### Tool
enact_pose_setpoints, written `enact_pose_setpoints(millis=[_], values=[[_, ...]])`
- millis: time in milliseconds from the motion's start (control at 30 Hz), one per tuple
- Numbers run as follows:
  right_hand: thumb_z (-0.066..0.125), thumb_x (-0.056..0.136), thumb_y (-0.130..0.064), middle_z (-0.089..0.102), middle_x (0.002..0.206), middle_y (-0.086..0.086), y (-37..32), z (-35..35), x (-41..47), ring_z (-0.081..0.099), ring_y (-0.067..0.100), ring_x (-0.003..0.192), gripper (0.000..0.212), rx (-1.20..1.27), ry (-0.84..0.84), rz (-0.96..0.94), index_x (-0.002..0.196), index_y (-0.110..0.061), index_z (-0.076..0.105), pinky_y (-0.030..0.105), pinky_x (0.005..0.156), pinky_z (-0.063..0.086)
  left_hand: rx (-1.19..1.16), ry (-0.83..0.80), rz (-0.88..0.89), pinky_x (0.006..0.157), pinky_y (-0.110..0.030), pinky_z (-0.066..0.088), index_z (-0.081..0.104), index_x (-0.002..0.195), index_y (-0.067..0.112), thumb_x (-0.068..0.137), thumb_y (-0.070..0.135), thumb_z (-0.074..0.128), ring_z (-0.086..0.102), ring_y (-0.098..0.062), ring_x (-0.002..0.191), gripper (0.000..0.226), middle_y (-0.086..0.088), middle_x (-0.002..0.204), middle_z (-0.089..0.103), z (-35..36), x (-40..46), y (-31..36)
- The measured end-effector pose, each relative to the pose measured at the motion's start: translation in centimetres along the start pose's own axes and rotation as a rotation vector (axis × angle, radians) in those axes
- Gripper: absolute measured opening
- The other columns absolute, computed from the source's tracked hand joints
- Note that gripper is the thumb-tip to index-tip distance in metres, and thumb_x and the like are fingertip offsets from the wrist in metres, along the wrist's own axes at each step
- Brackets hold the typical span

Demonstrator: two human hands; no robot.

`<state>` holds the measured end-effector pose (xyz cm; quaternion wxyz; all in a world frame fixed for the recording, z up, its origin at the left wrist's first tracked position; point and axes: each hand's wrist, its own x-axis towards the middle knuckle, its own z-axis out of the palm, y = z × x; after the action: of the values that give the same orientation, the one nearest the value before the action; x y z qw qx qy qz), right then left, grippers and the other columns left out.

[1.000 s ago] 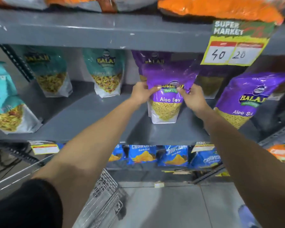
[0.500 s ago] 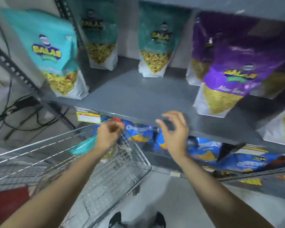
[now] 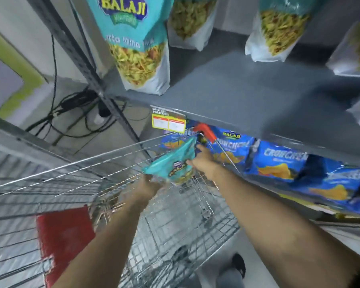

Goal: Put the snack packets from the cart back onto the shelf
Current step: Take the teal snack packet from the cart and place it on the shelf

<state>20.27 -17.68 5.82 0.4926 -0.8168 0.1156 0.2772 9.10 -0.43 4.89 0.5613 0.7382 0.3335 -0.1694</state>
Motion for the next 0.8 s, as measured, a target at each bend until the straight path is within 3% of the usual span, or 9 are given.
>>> enact_pose_setpoints(millis=[100, 167, 267, 333, 433, 500, 600, 700, 800], values=[[0.074, 0.082, -0.009, 0.068, 0.114, 0.002, -0.1, 1.3, 0.7, 0.064, 0.02, 0.099, 0.039, -0.03, -0.038, 0.005, 0.119, -0.011, 0.062, 0.032, 0.082, 0.053, -0.112, 0.064, 0.003, 0.063, -0.021, 0.047, 0.058, 0.124, 0.007, 0.078, 0.018, 0.077, 0.058, -0.018, 0.088, 0.051, -0.007, 0.112, 0.066, 1.6, 1.2, 0.8], [0.071, 0.086, -0.015, 0.068, 0.119, 0.006, 0.4, 1.8, 0.5, 0.064, 0.023, 0.098, 0.035, -0.046, 0.009, -0.015, 0.121, -0.01, 0.064, 0.025, 0.071, 0.048, -0.106, 0.173, -0.051, 0.046, -0.016, 0.042, 0.063, 0.118, 0.006, 0.079, 0.024, 0.077, 0.052, -0.016, 0.067, 0.045, -0.009, 0.098, 0.067, 1.8, 1.5, 0.7], [0.069, 0.088, -0.017, 0.067, 0.124, 0.009, 1.1, 1.9, -1.0, 0.064, 0.028, 0.109, 0.033, -0.044, 0.067, -0.053, 0.119, -0.01, 0.066, 0.034, 0.085, 0.053, -0.08, 0.238, -0.026, 0.032, -0.009, 0.035, 0.065, 0.112, -0.001, 0.082, 0.016, 0.073, 0.047, -0.011, 0.054, 0.035, -0.011, 0.091, 0.064, 1.5, 1.0, 0.9], [0.069, 0.087, -0.02, 0.07, 0.118, 0.01, 1.2, 1.2, -2.7, 0.065, 0.026, 0.103, 0.028, -0.018, 0.077, -0.094, 0.113, -0.009, 0.068, 0.037, 0.087, 0.053, -0.004, 0.24, 0.068, 0.043, -0.011, 0.045, 0.068, 0.109, -0.003, 0.081, 0.013, 0.073, 0.053, -0.009, 0.059, 0.032, -0.013, 0.094, 0.07, 0.5, 0.0, 1.7], [0.07, 0.087, -0.022, 0.073, 0.104, 0.005, 0.4, -0.5, -6.4, 0.067, 0.025, 0.092, 0.02, 0.056, 0.103, -0.191, 0.103, -0.01, 0.07, 0.038, 0.081, 0.055, 0.069, 0.192, 0.221, 0.074, -0.04, 0.06, 0.072, 0.103, 0.005, 0.079, 0.016, 0.076, 0.071, -0.028, 0.084, 0.027, -0.016, 0.1, 0.075, -1.7, -3.2, 3.8], [0.071, 0.086, -0.022, 0.075, 0.094, -0.002, -0.8, -2.3, -9.1, 0.07, 0.026, 0.085, 0.015, 0.107, 0.122, -0.288, 0.097, -0.013, 0.07, 0.044, 0.078, 0.058, 0.113, 0.178, 0.342, 0.078, -0.049, 0.06, 0.074, 0.1, 0.01, 0.078, 0.019, 0.077, 0.073, -0.03, 0.087, 0.025, -0.013, 0.095, 0.077, -2.9, -5.8, 6.0], [0.072, 0.083, -0.026, 0.075, 0.088, -0.007, -4.2, -5.9, -13.4, 0.069, 0.016, 0.078, 0.013, 0.192, 0.164, -0.447, 0.095, -0.022, 0.07, 0.039, 0.073, 0.056, 0.072, 0.1, 0.476, 0.079, -0.049, 0.061, 0.074, 0.102, 0.019, 0.076, 0.024, 0.079, 0.074, -0.026, 0.087, 0.027, -0.004, 0.096, 0.078, -4.2, -10.0, 11.1], [0.068, 0.08, -0.034, 0.076, 0.091, -0.008, -8.5, -10.3, -17.1, 0.071, 0.016, 0.089, 0.019, 0.224, 0.25, -0.581, 0.097, -0.025, 0.072, 0.039, 0.079, 0.056, -0.078, -0.029, 0.549, 0.084, -0.062, 0.056, 0.07, 0.107, 0.017, 0.069, 0.035, 0.081, 0.069, -0.041, 0.1, 0.043, -0.008, 0.105, 0.077, -4.5, -13.2, 17.1], [0.067, 0.084, -0.028, 0.077, 0.094, -0.004, -12.4, -15.1, -19.2, 0.066, 0.008, 0.085, 0.02, 0.204, 0.342, -0.692, 0.101, -0.018, 0.072, 0.039, 0.08, 0.055, -0.154, -0.081, 0.661, 0.08, -0.042, 0.061, 0.071, 0.102, 0.015, 0.076, 0.019, 0.078, 0.072, -0.024, 0.098, 0.027, -0.001, 0.101, 0.078, -3.6, -15.2, 23.0]])
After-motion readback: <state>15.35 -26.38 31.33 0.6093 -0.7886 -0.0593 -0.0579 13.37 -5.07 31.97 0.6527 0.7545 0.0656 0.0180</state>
